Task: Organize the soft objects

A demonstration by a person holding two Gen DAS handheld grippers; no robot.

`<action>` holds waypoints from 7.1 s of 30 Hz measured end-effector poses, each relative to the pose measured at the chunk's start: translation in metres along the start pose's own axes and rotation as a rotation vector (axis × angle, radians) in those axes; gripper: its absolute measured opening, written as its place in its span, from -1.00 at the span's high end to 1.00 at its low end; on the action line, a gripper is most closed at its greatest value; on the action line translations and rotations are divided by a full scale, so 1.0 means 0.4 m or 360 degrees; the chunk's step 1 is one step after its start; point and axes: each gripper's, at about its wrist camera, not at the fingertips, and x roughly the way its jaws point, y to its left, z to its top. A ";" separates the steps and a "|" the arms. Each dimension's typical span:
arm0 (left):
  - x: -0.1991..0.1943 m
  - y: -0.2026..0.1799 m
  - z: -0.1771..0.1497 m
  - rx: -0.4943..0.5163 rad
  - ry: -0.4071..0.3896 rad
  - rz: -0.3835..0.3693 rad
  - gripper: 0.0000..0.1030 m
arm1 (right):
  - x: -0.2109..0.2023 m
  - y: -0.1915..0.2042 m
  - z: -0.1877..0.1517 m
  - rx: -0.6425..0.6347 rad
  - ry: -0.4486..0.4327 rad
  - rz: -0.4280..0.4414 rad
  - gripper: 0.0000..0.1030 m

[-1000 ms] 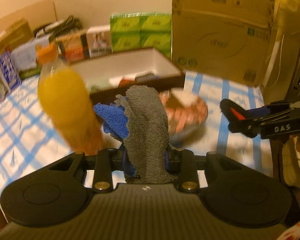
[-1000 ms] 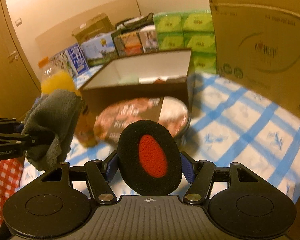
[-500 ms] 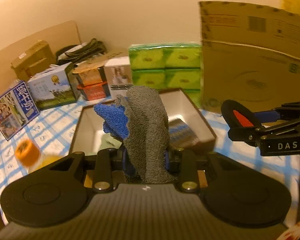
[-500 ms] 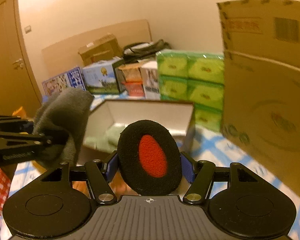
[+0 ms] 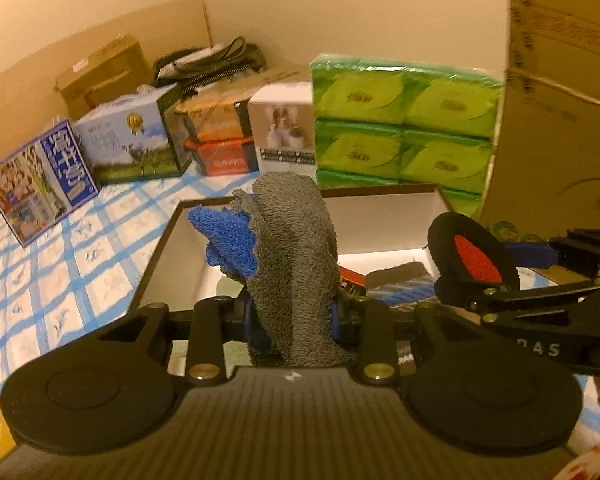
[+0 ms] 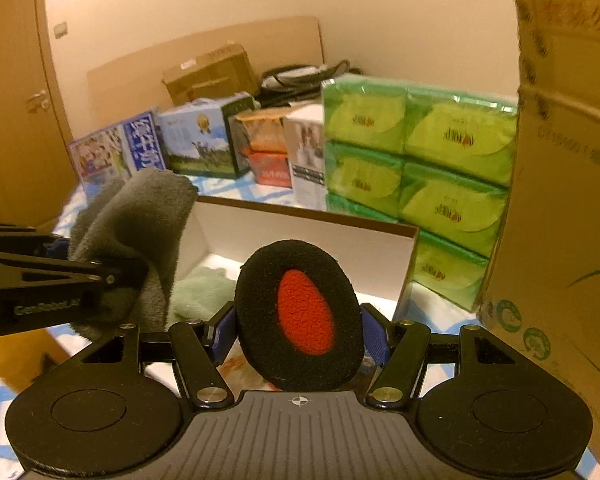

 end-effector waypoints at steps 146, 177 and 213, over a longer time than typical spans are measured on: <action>-0.972 0.329 -0.779 -0.0007 0.0119 -0.0293 -0.55 | -0.841 0.834 -0.598 0.0390 0.0175 -0.0370 -0.70; -0.981 0.320 -0.762 -0.0002 0.0110 -0.0309 -0.55 | -0.841 0.834 -0.599 0.0391 0.0173 -0.0369 -0.70; -0.980 0.321 -0.764 -0.0005 0.0108 -0.0310 -0.55 | -0.840 0.832 -0.600 0.0391 0.0170 -0.0370 -0.70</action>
